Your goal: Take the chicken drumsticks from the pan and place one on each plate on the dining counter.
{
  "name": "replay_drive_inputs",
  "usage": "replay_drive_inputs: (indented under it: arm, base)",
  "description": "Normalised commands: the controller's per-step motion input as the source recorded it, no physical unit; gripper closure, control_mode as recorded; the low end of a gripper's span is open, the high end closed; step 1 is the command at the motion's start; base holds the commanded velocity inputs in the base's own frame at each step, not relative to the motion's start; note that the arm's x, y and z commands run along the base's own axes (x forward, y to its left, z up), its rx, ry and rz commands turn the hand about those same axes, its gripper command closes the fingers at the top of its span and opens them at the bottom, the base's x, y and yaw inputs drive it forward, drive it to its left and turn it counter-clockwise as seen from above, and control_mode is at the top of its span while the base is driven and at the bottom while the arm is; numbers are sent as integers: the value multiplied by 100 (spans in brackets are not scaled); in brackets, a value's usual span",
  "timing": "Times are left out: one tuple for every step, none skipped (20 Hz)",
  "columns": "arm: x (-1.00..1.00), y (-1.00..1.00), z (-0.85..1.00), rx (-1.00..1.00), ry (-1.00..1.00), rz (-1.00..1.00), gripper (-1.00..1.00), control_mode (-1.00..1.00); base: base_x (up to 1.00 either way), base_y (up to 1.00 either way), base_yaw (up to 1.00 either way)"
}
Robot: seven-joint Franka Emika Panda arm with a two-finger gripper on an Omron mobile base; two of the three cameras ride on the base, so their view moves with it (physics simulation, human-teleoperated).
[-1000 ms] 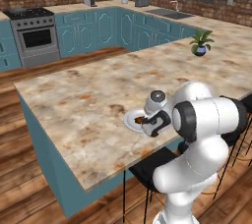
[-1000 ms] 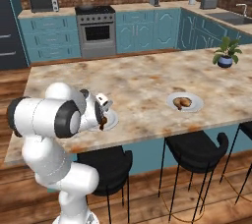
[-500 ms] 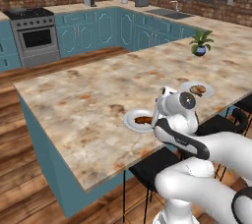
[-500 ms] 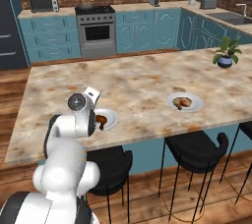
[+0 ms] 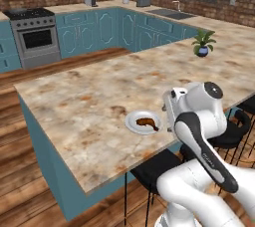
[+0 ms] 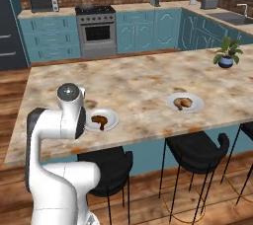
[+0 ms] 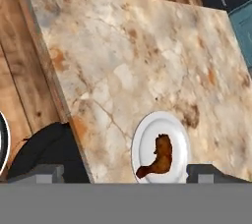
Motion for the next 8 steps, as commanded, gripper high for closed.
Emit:
replay_drive_inputs:
  arm:
    - [-100, 24, 1, -47, 46, 26, -100, -100]
    - [-100, 31, 0, -50, 47, 23, -100, -100]
    - [-100, 40, 0, -53, 50, 21, -100, -100]
    - [-100, 41, -4, -52, 48, 18, -100, -100]
    - [-100, 46, -14, -50, 47, 13, -100, -100]
    - [-100, 44, -20, -48, 45, 7, -100, -100]
    - [-100, 41, -24, -43, 41, 3, -100, -100]
    - [-91, 39, -26, -41, 41, 1, -100, -100]
  base:
    - [0, 0, 0]
    - [0, 0, 0]
    - [0, 0, 0]
    - [0, 0, 0]
    - [0, 0, 0]
    - [0, 0, 0]
    - [0, 0, 0]
    - [0, 0, 0]
